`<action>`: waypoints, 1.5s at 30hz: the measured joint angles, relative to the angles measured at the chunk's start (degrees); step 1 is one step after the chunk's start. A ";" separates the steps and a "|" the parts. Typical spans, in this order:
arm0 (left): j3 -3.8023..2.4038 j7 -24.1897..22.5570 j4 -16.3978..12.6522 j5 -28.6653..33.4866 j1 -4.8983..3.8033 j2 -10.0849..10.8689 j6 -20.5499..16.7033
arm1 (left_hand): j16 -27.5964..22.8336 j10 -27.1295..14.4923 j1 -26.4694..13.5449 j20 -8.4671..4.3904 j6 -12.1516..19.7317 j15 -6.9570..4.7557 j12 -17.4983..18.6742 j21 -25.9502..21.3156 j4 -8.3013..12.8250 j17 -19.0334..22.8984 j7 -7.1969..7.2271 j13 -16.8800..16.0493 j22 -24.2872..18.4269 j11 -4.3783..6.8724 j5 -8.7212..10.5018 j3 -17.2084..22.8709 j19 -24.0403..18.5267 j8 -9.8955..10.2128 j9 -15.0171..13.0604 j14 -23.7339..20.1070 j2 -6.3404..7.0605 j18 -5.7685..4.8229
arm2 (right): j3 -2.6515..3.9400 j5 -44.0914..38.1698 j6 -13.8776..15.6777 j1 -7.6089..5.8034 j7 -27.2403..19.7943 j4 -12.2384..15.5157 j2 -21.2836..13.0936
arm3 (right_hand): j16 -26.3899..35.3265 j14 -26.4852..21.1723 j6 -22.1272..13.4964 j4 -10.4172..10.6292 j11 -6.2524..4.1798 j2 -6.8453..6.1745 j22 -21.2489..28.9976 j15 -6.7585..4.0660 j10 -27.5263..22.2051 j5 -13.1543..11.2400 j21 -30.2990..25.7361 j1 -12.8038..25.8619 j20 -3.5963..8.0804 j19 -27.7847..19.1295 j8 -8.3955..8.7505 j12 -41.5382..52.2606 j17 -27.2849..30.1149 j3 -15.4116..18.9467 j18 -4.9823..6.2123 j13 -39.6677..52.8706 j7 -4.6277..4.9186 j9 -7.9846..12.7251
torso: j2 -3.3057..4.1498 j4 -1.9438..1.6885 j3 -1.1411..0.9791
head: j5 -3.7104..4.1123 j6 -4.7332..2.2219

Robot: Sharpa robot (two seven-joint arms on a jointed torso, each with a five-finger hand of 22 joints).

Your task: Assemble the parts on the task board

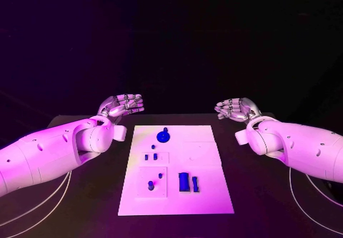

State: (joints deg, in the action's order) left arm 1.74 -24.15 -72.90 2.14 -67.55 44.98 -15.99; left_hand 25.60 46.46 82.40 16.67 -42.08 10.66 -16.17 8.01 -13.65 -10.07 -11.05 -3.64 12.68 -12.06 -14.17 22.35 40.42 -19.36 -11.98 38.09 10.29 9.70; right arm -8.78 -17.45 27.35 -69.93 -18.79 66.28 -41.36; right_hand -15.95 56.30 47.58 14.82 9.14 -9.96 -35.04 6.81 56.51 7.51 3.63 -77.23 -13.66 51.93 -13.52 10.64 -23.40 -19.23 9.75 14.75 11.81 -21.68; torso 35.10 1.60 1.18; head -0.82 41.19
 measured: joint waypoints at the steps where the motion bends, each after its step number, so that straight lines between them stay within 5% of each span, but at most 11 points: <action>1: 0.00 -0.37 0.33 0.24 0.04 -0.23 -0.36 | -1.43 -0.09 0.00 0.00 0.00 0.21 0.65 -0.95 -0.20 0.46 0.00 0.00 -0.77 0.09 0.00 -0.24 0.00 0.22 0.25 -0.21 0.00 0.00 | 0.01 0.94 -0.38 0.00 -0.69 -0.75 0.27 | 1.06 -0.15 0.03 -0.15 0.17 0.00 1.46 0.15 0.17 0.00 0.00 0.00 -0.22 -0.24 0.40 -0.58 0.71 0.17 0.00 -1.32 0.03 0.38 | -0.03 -0.03 -0.03 | 0.00 -0.26; 4: 0.01 -1.07 1.06 0.72 0.18 -0.71 -1.06 | -6.16 -3.77 -0.94 -1.33 3.46 -0.32 3.28 -2.99 0.60 2.10 0.44 0.33 -3.13 1.07 1.11 -2.56 -3.10 2.02 1.63 -3.45 -1.04 -1.07 | 0.08 2.67 -1.13 0.03 -1.90 -2.09 0.85 | 4.87 -4.48 -2.77 -1.84 -0.01 1.04 8.11 0.44 -3.51 -0.87 -0.22 0.81 0.19 -5.19 2.57 -3.00 4.51 1.86 0.00 -5.71 -0.44 2.94 | -0.12 -0.14 -0.15 | -0.13 -0.75; 9: -0.05 -0.91 0.24 0.69 0.53 -0.46 -1.46 | -17.04 -27.25 -16.38 -9.80 24.79 -6.02 10.48 -5.85 7.85 6.54 6.20 2.16 -8.47 7.17 8.34 -13.49 -23.64 11.64 7.37 -22.57 -6.20 -5.92 | 0.63 2.81 -0.62 0.55 -1.72 -0.65 0.40 | 11.14 -32.97 -27.41 -9.00 -5.07 6.01 23.17 -3.52 -32.64 -4.56 -2.12 15.30 7.61 -31.01 8.67 -7.29 15.02 11.44 -5.27 -10.91 -6.74 13.28 | -0.28 -0.18 -0.18 | -0.05 -1.10; 12: -0.19 -0.90 -1.40 0.62 1.24 -0.45 -2.43 | -20.46 -34.96 -24.27 -12.54 31.71 -7.87 12.75 -6.70 10.15 7.95 8.12 2.75 -10.16 9.15 10.68 -17.05 -30.33 14.71 9.23 -28.78 -7.84 -6.74 | 1.51 3.35 0.17 1.52 -1.77 1.78 -0.03 | 12.92 -41.58 -34.84 -11.29 -6.59 7.47 27.56 -4.73 -41.47 -5.65 -2.52 22.06 9.83 -38.74 10.47 -8.55 18.11 14.19 -6.72 -12.33 -8.63 16.39 | -0.70 -0.36 -0.27 | 0.10 -2.01; 13: -0.21 -0.90 -1.61 0.61 1.32 -0.45 -2.58 | -20.72 -35.53 -25.01 -12.73 32.21 -8.02 12.92 -6.78 10.37 8.06 8.25 2.80 -10.27 9.30 10.85 -17.27 -30.84 14.95 9.35 -29.23 -7.94 -6.78 | 1.61 3.43 0.27 1.65 -1.80 2.09 -0.07 | 13.18 -42.99 -36.06 -11.59 -6.83 7.71 28.28 -4.93 -42.91 -5.82 -2.67 24.73 10.21 -40.00 10.74 -8.73 18.61 14.71 -6.72 -12.57 -8.93 16.90 | -0.82 -0.40 -0.31 | 0.12 -2.25; 14: -0.34 -0.93 -2.79 0.57 1.80 -0.45 -3.48 | -21.79 -37.96 -30.54 -13.62 34.40 -8.62 13.63 -6.96 11.15 8.51 8.89 2.98 -10.81 9.93 11.58 -18.35 -32.95 15.94 9.92 -31.21 -8.51 -7.61 | 2.26 3.92 0.90 2.38 -1.97 3.90 -0.33 | 13.83 -46.04 -38.72 -12.36 -7.37 8.21 29.83 -5.35 -46.04 -6.21 -2.86 34.69 11.00 -42.74 11.38 -9.18 19.71 15.73 -7.30 -13.06 -9.58 18.00 | -1.10 -0.51 -0.38 | 0.20 -2.80; 15: -0.37 -0.96 -3.29 0.56 2.01 -0.45 -3.90 | -22.17 -38.74 -34.41 -13.92 35.14 -8.84 13.88 -6.96 11.46 8.66 9.09 3.04 -10.99 10.15 11.84 -18.66 -33.65 16.25 10.13 -31.84 -8.68 -7.62 | 2.54 4.16 1.19 2.68 -2.07 4.67 -0.43 | 14.05 -47.01 -39.56 -12.64 -7.53 8.37 30.33 -5.50 -47.03 -6.34 -2.86 38.51 11.26 -43.62 11.58 -9.29 20.06 16.01 -7.69 -13.23 -9.80 18.34 | -1.27 -0.57 -0.44 | 0.24 -3.09; 18: -0.73 -1.22 -6.39 0.40 3.23 -0.41 -6.85 | -23.52 -41.82 -52.67 -14.98 37.91 -9.53 14.78 -7.40 12.41 9.23 9.85 3.27 -11.66 10.88 12.74 -20.07 -36.32 17.50 10.88 -34.36 -9.32 -8.51 | 4.28 5.81 3.21 4.47 -2.81 9.41 -1.12 | 14.76 -50.74 -42.76 -13.56 -8.19 9.01 32.22 -6.03 -50.82 -6.74 -3.13 53.71 12.23 -46.93 12.34 -9.59 21.40 17.26 -8.08 -13.84 -10.60 19.69 | -2.13 -0.88 -0.69 | 0.48 -4.58; 22: -1.14 -1.85 -10.87 0.03 5.04 -0.35 -12.02 | -24.51 -44.04 -66.94 -15.85 39.84 -10.21 15.37 -7.41 13.11 9.63 10.56 3.42 -12.14 11.47 13.34 -21.09 -38.26 18.30 11.39 -36.08 -9.79 -8.53 | 6.39 8.75 6.63 6.89 -4.39 15.84 -2.04 | 15.27 -53.42 -45.12 -14.27 -8.70 9.48 33.59 -6.44 -53.58 -7.00 -3.13 65.16 12.94 -49.33 12.77 -10.04 22.38 18.14 -8.32 -14.29 -11.17 20.66 | -3.08 -1.26 -0.94 | 0.70 -6.01; 29: -1.57 -3.11 -15.80 -0.70 7.01 -0.30 -20.80 | -24.96 -45.43 -77.65 -16.47 41.24 -10.45 15.79 -7.67 13.48 9.90 10.95 3.53 -12.48 11.86 13.75 -21.79 -39.41 18.96 11.78 -37.09 -10.15 -8.52 | 8.47 13.65 12.30 9.36 -7.22 22.49 -3.11 | 15.59 -55.26 -46.50 -14.58 -9.09 9.82 34.58 -6.76 -55.35 -7.22 -3.35 73.48 13.44 -50.84 13.10 -10.26 23.06 18.58 -8.97 -14.56 -11.69 21.36 | -3.75 -1.54 -1.13 | 0.81 -6.76; 45: -1.67 -4.38 -16.88 -1.38 7.41 -0.23 -27.14 | -25.40 -46.25 -81.99 -16.77 41.77 -10.65 15.79 -7.67 13.73 10.03 11.05 3.59 -12.63 12.06 13.97 -22.03 -40.13 18.96 11.93 -37.88 -10.30 -8.53 | 8.74 17.27 16.41 9.74 -9.54 23.56 -3.32 | 15.59 -56.02 -47.19 -14.90 -9.13 9.96 34.98 -6.82 -56.20 -7.21 -3.35 76.93 13.65 -51.66 13.32 -10.26 23.35 18.90 -8.96 -14.70 -12.01 21.63 | -3.92 -1.60 -1.18 | 0.81 -6.81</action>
State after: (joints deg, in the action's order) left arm 0.07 -28.53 -89.77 0.76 -60.14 44.74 -43.14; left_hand 0.20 0.21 0.41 -0.11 -0.31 0.01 -0.38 0.34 0.08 -0.05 0.00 -0.05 0.05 0.00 -0.20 0.32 0.29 -0.40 -0.05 0.21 0.00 1.17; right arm -0.04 -0.18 43.76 -60.19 -28.33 89.84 -44.68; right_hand -0.36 0.29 0.39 -0.08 0.00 0.01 -0.05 -0.01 0.30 0.30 0.28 -0.30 -0.01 0.27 -0.20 0.38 -0.05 -0.33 0.80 0.05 -0.19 -0.05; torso 31.18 0.00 -0.01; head -0.01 34.38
